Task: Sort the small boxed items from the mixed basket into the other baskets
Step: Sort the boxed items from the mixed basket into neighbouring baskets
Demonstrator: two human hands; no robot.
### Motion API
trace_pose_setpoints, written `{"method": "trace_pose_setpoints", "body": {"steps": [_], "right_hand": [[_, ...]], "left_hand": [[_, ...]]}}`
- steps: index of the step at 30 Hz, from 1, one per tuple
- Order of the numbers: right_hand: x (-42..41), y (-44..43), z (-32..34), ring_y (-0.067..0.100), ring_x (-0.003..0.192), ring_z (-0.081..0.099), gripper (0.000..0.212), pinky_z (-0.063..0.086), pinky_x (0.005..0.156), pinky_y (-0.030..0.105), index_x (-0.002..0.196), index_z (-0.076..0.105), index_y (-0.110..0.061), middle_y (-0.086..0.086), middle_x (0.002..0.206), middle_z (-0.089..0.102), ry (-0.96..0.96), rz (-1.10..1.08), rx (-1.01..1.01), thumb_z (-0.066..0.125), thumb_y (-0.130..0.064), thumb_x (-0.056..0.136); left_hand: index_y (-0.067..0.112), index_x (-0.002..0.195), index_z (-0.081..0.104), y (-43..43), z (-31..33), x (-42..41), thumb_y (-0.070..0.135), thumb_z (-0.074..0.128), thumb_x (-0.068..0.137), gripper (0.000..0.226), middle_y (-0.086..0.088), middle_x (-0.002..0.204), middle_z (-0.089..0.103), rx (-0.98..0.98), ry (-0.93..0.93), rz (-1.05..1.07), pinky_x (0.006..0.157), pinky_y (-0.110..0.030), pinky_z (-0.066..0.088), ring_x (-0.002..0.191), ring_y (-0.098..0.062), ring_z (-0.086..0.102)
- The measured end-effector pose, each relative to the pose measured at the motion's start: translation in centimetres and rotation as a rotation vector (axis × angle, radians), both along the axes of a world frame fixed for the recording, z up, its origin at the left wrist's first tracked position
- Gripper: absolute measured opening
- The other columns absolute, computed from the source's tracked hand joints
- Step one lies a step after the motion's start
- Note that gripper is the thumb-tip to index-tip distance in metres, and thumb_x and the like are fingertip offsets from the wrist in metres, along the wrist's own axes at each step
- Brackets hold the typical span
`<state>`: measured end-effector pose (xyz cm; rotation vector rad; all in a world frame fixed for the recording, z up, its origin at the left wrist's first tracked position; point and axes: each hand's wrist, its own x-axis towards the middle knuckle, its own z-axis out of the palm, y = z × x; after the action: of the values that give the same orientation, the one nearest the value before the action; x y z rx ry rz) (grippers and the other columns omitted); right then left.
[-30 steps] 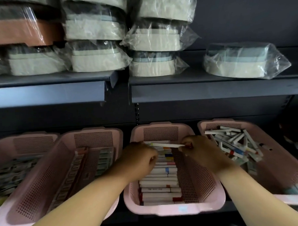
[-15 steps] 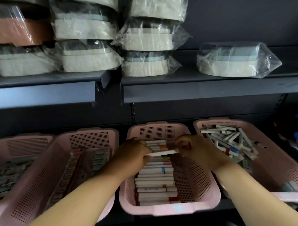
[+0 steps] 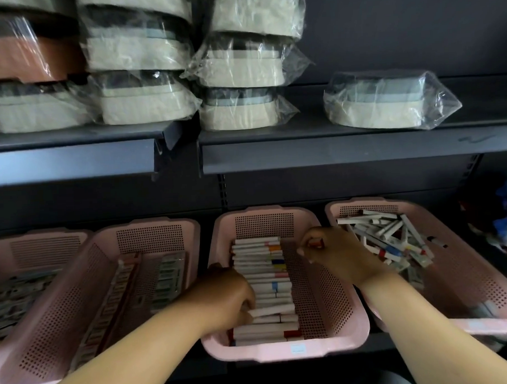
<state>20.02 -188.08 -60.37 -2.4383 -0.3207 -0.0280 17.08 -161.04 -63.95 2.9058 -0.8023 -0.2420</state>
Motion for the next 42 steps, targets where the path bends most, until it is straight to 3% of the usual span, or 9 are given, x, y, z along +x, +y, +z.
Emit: {"method": "trace_pose_setpoints", "body": {"steps": [4,9,11,16,19,26,31,36,42], "right_hand": [[-0.6,0.8,0.2,0.001,0.080,0.067,0.010,0.056,0.085,0.036,0.086,0.069,-0.035,-0.017,0.080,0.072,0.058,0.025,0.080,0.069,-0.044,0.090],[-1.3,3.4,0.6,0.007,0.086,0.066,0.024,0.057,0.084,0.036,0.098,0.062,-0.030,-0.009,0.093,0.068,0.077,0.079,0.059,0.078,-0.038,0.082],[-1.5,5.0,0.8,-0.001,0.081,0.060,0.035,0.053,0.077,0.019,0.100,0.055,-0.030,-0.013,0.089,0.063,0.036,0.108,-0.031,0.082,-0.037,0.078],[-2.5,8.9,2.0,0.006,0.081,0.062,0.038,0.042,0.061,0.009,0.106,0.052,-0.022,-0.008,0.090,0.066,-0.002,0.203,-0.078,0.079,-0.027,0.080],[-2.6,10.1,2.1,0.005,0.083,0.064,0.038,0.045,0.064,0.014,0.104,0.054,-0.023,-0.006,0.092,0.069,0.012,0.210,-0.029,0.082,-0.027,0.077],[-2.7,11.1,2.8,0.005,0.051,0.054,0.011,0.043,0.052,0.020,0.092,0.070,-0.014,-0.007,0.059,0.062,0.186,0.256,0.394,0.075,-0.022,0.089],[-2.6,13.3,3.0,0.020,0.058,0.054,0.011,0.045,0.054,0.029,0.093,0.073,-0.008,0.008,0.075,0.070,0.220,0.279,0.502,0.069,-0.018,0.094],[-2.3,16.5,2.8,0.018,0.056,0.055,0.011,0.045,0.056,0.033,0.098,0.073,-0.008,0.015,0.086,0.074,0.289,0.333,0.487,0.070,-0.018,0.093],[-2.6,20.4,3.1,0.016,0.053,0.051,0.025,0.038,0.047,0.024,0.099,0.071,-0.001,0.011,0.076,0.066,0.404,0.348,0.605,0.069,-0.026,0.093]], "left_hand": [[0.033,0.108,0.075,-0.1,1.4,-0.2,0.046,0.073,0.092,0.021,0.022,0.088,0.057,-0.083,-0.060,0.036,0.072,-0.013,0.035,0.089,-0.001,0.053],[0.040,0.123,0.069,-0.4,3.7,-0.4,0.043,0.072,0.094,0.029,0.026,0.098,0.060,-0.339,-0.141,0.146,0.074,-0.013,0.042,0.086,0.006,0.055],[0.043,0.123,0.069,-0.8,4.5,-0.5,0.043,0.075,0.093,0.031,0.024,0.099,0.064,-0.442,-0.127,0.184,0.078,-0.018,0.050,0.087,0.004,0.060],[0.053,0.085,0.066,-0.9,4.9,-0.7,0.043,0.077,0.090,0.015,0.028,0.079,0.065,-0.529,-0.054,0.219,0.069,-0.019,0.048,0.076,0.009,0.061],[0.043,0.088,0.070,0.4,4.9,-1.0,0.040,0.079,0.089,0.009,0.024,0.078,0.067,-0.583,-0.073,0.255,0.064,-0.017,0.043,0.073,0.010,0.060],[0.027,0.088,0.074,4.2,5.2,-1.4,0.047,0.075,0.089,0.020,0.007,0.085,0.074,-0.804,-0.110,0.405,0.085,-0.040,0.056,0.086,-0.015,0.070],[0.042,0.087,0.072,6.7,4.8,-1.5,0.071,0.061,0.075,0.033,0.015,0.081,0.073,-0.854,-0.108,0.446,0.086,-0.046,0.056,0.085,-0.015,0.071],[0.039,0.083,0.076,8.9,5.2,-1.9,0.038,0.079,0.090,0.008,0.013,0.088,0.077,-0.950,-0.178,0.513,0.089,-0.041,0.058,0.089,-0.009,0.072],[0.073,0.091,0.068,12.0,4.9,-2.8,0.028,0.074,0.094,0.046,0.025,0.108,0.076,-0.942,-0.126,0.491,0.105,-0.042,0.054,0.110,-0.006,0.070]]}}
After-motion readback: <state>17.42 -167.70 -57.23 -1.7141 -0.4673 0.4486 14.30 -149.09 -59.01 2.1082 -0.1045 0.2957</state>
